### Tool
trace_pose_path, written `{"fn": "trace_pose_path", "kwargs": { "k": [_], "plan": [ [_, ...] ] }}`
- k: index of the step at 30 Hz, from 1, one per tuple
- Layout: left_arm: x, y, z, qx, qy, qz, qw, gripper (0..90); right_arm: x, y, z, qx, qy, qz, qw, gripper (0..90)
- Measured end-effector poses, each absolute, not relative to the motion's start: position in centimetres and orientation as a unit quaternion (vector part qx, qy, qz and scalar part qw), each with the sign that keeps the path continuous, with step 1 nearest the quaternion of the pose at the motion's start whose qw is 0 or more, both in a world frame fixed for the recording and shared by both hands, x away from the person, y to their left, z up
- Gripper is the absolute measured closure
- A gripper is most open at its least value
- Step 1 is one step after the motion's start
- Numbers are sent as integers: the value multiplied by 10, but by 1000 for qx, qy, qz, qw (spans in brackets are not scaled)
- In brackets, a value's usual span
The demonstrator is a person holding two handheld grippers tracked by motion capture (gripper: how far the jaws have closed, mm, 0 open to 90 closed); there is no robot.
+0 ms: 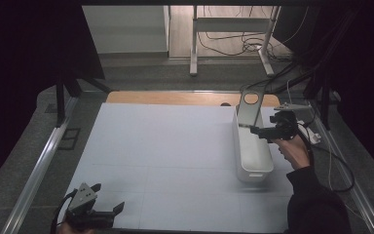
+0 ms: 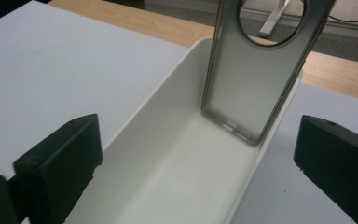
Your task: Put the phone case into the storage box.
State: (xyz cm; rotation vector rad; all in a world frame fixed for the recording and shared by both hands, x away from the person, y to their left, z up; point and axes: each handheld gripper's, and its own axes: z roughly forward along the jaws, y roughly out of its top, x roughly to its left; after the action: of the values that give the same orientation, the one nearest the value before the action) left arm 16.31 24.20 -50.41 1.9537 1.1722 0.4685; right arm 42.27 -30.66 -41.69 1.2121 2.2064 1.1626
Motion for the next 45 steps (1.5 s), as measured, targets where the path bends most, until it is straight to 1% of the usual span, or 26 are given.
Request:
{"fn": "trace_pose_path", "kwargs": {
  "k": [8,19,25,28,45],
  "plan": [
    [163,242,-504,771,461,185,398,0,404,-305,-415,420,786,413,187,0],
    [163,242,-504,773,459,184,397,0,381,-305,-426,421,790,410,176,0],
    [163,242,-504,775,456,184,398,0,368,-306,-427,424,788,410,178,0],
    [162,242,-504,774,456,183,400,0,359,-305,-425,425,787,413,171,0],
    [162,244,-504,772,457,181,404,0,320,-301,-421,414,788,414,189,0]
  ]
}}
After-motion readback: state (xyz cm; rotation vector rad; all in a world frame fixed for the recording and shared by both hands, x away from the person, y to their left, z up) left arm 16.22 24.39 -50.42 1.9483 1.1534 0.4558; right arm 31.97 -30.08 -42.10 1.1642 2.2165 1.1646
